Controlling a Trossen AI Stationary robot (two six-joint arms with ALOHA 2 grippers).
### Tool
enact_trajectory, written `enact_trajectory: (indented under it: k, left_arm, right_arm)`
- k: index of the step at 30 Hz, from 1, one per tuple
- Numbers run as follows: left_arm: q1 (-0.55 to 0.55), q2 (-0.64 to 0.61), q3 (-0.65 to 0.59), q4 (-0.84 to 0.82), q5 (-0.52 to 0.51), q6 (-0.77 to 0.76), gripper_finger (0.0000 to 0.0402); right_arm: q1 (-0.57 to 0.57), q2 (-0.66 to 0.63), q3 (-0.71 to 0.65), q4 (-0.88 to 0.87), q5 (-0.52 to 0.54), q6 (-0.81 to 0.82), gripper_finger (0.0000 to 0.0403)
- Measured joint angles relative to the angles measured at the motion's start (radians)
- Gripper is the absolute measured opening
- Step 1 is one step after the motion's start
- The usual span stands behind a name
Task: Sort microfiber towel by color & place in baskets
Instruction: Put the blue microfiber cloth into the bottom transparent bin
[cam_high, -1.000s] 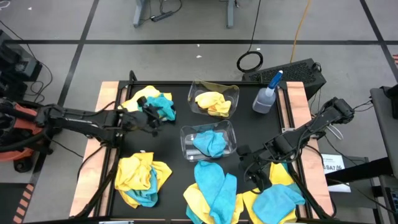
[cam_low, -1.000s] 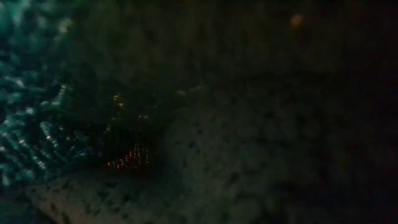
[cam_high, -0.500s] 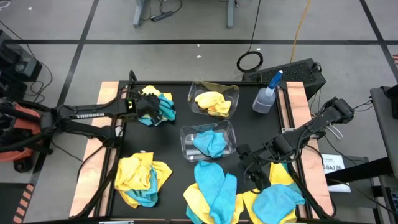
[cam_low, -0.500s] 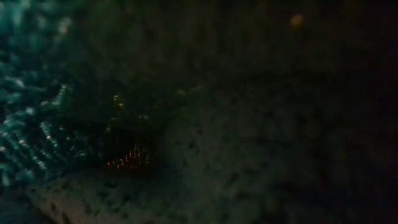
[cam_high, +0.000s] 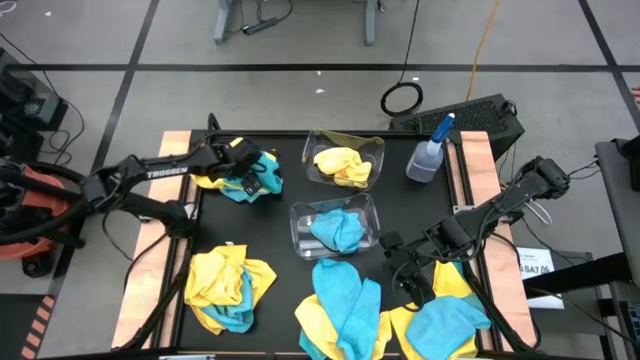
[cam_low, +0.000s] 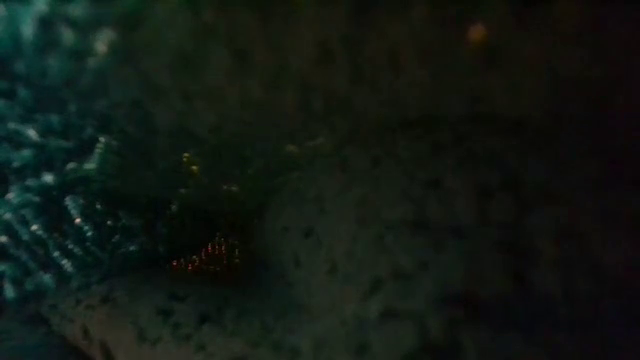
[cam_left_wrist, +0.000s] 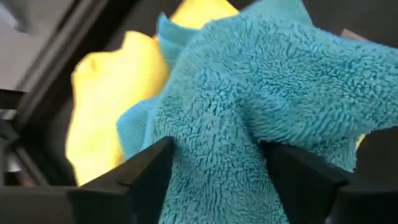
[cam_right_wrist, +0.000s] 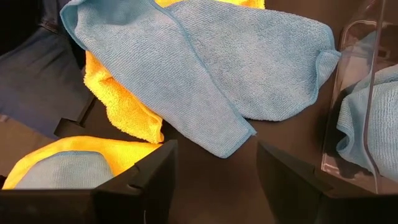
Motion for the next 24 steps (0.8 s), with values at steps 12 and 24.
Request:
enact_trajectory:
  k: [12, 24]
  left_arm:
    - [-0.002, -0.009, 0.032, 0.005, 0.09, 0.064, 0.0016]
    - [-0.162, -0.177, 0.254, 0.022, 0.09, 0.072, 0.0006]
  right_arm:
    - [0.0, 0.0, 0.0, -0.003, 0.024, -0.008, 0.0208]
    - [0.0, 0.0, 0.0, -0.008, 0.025, -0.008, 0.0208]
